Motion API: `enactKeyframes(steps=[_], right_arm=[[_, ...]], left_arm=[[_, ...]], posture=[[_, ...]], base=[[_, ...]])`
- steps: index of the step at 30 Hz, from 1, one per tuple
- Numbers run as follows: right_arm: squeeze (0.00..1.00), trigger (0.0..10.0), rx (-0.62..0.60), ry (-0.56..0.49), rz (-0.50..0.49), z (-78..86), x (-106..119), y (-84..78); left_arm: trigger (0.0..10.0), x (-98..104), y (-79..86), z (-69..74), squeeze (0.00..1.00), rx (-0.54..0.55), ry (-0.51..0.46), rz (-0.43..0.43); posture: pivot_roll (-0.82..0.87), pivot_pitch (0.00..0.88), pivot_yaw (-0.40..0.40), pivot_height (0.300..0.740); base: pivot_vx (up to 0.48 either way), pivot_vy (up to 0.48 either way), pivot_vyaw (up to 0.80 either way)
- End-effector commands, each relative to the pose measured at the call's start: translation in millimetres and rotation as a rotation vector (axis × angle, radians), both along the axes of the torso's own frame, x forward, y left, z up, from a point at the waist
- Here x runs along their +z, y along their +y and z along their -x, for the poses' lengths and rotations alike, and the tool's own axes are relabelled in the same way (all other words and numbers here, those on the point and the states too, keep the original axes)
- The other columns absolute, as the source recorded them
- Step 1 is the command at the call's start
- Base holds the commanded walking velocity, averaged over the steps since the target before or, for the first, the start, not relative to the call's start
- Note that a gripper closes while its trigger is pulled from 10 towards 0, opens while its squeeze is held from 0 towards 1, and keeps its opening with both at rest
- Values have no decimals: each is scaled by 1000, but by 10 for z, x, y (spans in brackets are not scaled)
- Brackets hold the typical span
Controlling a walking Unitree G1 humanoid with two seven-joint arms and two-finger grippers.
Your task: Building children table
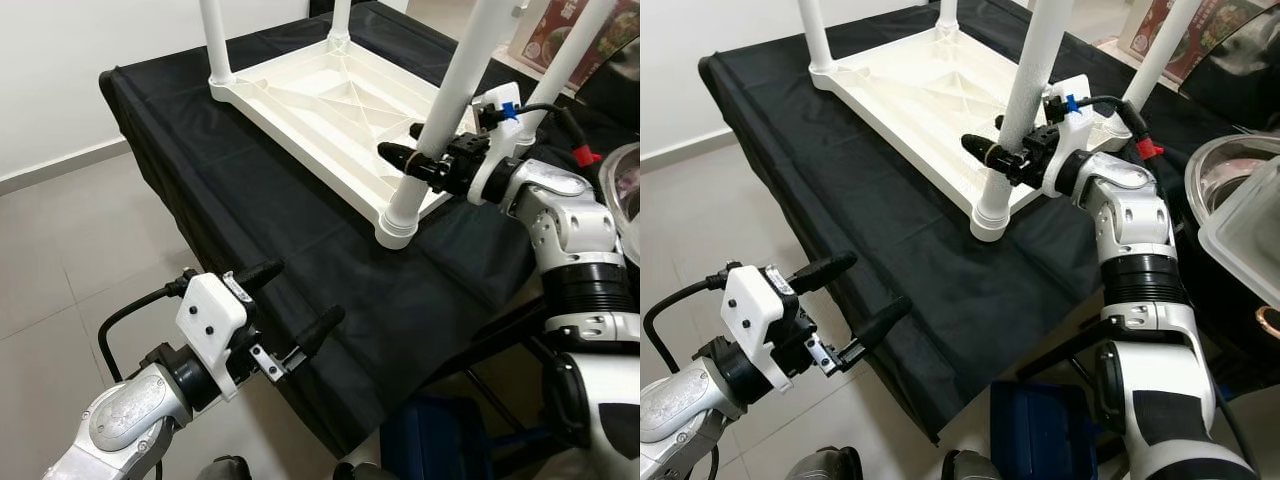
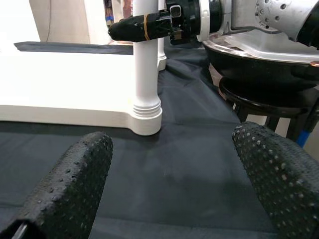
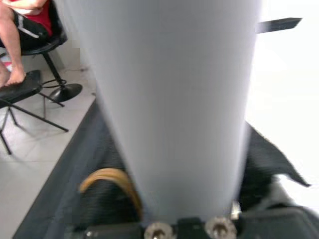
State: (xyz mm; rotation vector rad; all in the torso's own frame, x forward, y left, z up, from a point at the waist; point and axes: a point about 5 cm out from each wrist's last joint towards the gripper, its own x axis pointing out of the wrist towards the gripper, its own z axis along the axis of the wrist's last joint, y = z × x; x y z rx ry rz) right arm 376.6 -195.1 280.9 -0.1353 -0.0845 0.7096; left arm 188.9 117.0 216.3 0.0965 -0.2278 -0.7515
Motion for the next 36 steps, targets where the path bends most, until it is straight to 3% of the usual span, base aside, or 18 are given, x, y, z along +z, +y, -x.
enactKeyframes(steps=[1, 2, 3, 7, 9, 11, 14, 20, 21, 22, 23, 26, 27, 28, 29, 30, 36], right_arm=[[0, 0, -10, 42, 39, 31, -203, 136], [0, 0, -10, 42, 39, 31, -203, 136], [0, 0, -46, 71, 27, 62, -298, 274], [0, 0, -112, 98, 11, 84, -380, 370], [0, 0, -494, 104, -31, 133, -524, 370], [0, 0, -633, 74, -21, 202, -577, 389], [0, 0, -611, 99, -35, 229, -620, 480], [0, 0, -607, 98, -47, 197, -563, 474], [0, 1059, -584, 103, -24, 193, -542, 478], [0, 1059, -584, 103, -24, 193, -542, 478], [0, 10000, -565, 93, -52, 181, -487, 466], [0, 10000, -522, 62, -31, 190, -402, 460], [906, 10000, -496, 64, -57, 188, -366, 449], [906, 10000, -496, 64, -57, 188, -366, 449], [1000, 10000, -434, 66, -42, 184, -334, 437], [1000, 10000, -279, 64, -13, 182, -255, 392], [1000, 10000, -171, 52, 49, 168, -159, 200]], left_arm=[[10000, -27, -14, 1, 0, -9, 14, -2], [10000, -27, -14, 1, 0, -9, 14, -2], [10000, -27, -14, 0, 0, -10, 13, -1], [10000, -26, -15, 1, 0, -11, 12, -2], [10000, -21, -14, 0, 0, -10, 11, -2], [10000, -21, -15, -1, 0, -10, 11, -2], [10000, -17, -12, -4, 0, -10, 11, 0], [10000, -17, -26, -8, 0, -14, 10, 3], [10000, -19, -27, -7, 0, -14, 10, 3], [10000, -19, -27, -7, 0, -14, 10, 3], [10000, -21, -29, -7, 0, -15, 11, 3], [10000, -27, -35, -7, 0, -16, 12, 3], [10000, -27, -37, -7, 0, -17, 11, 4], [10000, -27, -37, -7, 0, -17, 11, 4], [10000, -27, -41, -6, 0, -17, 10, 4], [10000, -23, -44, -6, 0, -18, 9, 5], [10000, -25, -44, 1, 0, -17, 10, 7]], posture=[[36, 164, -84, 740], [36, 164, -84, 740], [42, 160, -88, 740], [38, 163, -86, 740], [44, 162, -87, 740], [43, 162, -85, 740], [41, 162, -83, 740], [35, 162, -86, 740], [33, 162, -86, 740], [33, 162, -86, 740], [34, 163, -86, 740], [34, 158, -87, 740], [34, 157, -88, 740], [34, 157, -88, 740], [37, 152, -89, 740], [38, 154, -90, 740], [36, 155, -88, 740]], base=[[0, 0, 0], [0, 0, 0], [0, 0, 0], [0, 0, 0], [0, 0, 0], [0, 0, 0], [0, 0, 0], [0, 0, 0], [0, 0, 0], [0, 0, 0], [0, 0, 0], [0, 0, 0], [0, 0, 0], [0, 0, 0], [0, 0, 0], [0, 0, 0], [0, 0, 0]])
